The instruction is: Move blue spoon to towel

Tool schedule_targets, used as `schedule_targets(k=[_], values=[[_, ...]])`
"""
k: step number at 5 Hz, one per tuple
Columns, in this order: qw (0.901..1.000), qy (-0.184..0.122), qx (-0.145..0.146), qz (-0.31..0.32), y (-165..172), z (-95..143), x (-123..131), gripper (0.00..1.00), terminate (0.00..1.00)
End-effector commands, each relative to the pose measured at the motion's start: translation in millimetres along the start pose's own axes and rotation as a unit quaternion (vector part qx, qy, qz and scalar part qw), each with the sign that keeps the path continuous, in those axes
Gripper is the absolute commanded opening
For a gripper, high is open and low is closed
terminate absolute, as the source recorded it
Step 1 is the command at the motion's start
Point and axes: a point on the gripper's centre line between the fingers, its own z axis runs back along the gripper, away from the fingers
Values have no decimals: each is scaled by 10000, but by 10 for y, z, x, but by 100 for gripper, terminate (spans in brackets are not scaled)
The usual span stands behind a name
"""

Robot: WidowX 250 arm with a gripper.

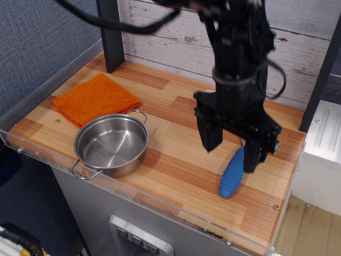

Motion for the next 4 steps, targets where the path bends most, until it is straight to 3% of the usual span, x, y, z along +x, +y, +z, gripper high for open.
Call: schedule_targets(k=[1,4], values=[[9994,-326,9,-109,61,-208,261,100,0],[9997,-171,154,-98,27,-504,251,100,0]])
